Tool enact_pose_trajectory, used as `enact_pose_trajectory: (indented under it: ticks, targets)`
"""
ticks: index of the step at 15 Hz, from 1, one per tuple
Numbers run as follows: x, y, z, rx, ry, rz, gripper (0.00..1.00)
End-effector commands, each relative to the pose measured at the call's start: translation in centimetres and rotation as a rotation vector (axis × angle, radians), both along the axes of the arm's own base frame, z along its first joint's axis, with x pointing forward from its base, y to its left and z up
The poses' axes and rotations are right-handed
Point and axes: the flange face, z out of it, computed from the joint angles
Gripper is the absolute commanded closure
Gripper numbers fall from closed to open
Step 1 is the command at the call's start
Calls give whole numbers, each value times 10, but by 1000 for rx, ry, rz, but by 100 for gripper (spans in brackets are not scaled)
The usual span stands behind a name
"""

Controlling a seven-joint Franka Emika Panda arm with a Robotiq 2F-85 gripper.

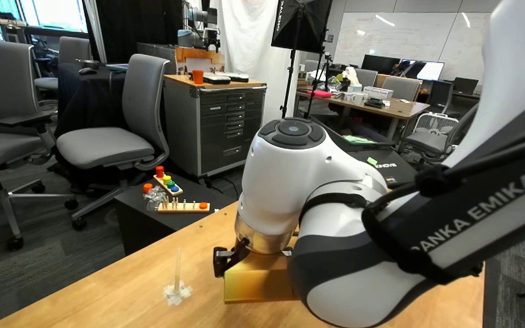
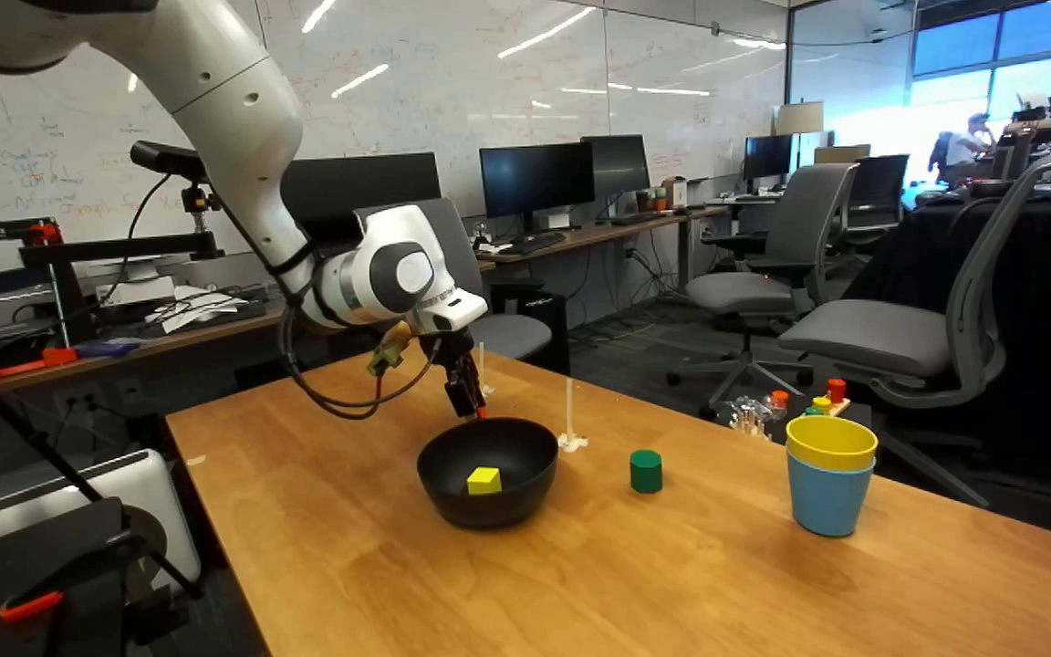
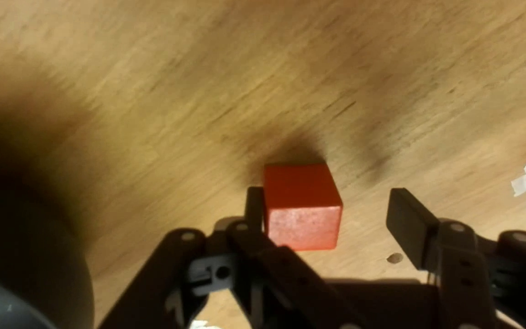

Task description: Put the blocks into the bowl

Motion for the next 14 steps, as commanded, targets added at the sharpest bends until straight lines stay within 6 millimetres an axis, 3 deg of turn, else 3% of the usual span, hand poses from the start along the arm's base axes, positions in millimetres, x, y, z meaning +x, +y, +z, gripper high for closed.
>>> enact_pose_trajectory:
  ticks: [1,5,6,8,14]
  targets:
    - [12,6,1,8,8,-23,58]
    - [14,7,6,18,17,-29,87]
    - [15,7,9,17,15,-28,83]
    - [18,8,21,-4,8,-5,83]
    - [35,4,88,-43,3,91,83]
